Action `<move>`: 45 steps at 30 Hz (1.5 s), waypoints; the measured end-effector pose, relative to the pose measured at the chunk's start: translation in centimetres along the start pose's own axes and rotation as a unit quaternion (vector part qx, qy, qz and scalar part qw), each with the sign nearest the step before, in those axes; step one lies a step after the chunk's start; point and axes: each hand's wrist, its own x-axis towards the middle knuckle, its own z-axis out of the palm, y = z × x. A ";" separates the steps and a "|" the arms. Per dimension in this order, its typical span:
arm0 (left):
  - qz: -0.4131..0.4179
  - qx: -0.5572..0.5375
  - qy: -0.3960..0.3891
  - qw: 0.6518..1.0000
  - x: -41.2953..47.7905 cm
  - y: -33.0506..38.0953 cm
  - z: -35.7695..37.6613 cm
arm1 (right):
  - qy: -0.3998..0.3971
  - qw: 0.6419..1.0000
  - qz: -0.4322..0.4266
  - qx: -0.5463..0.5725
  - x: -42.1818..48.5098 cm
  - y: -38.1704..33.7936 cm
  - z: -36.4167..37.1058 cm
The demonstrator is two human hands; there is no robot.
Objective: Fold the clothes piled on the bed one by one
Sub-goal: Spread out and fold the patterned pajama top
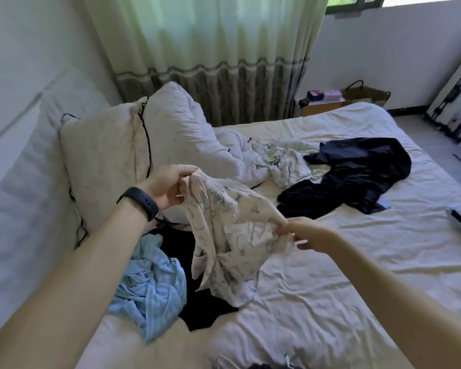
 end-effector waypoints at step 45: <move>-0.048 0.170 -0.112 0.978 -1.1 -19.0 -1.8 | 0.069 0.968 -0.113 -0.212 -6.6 7.8 2.2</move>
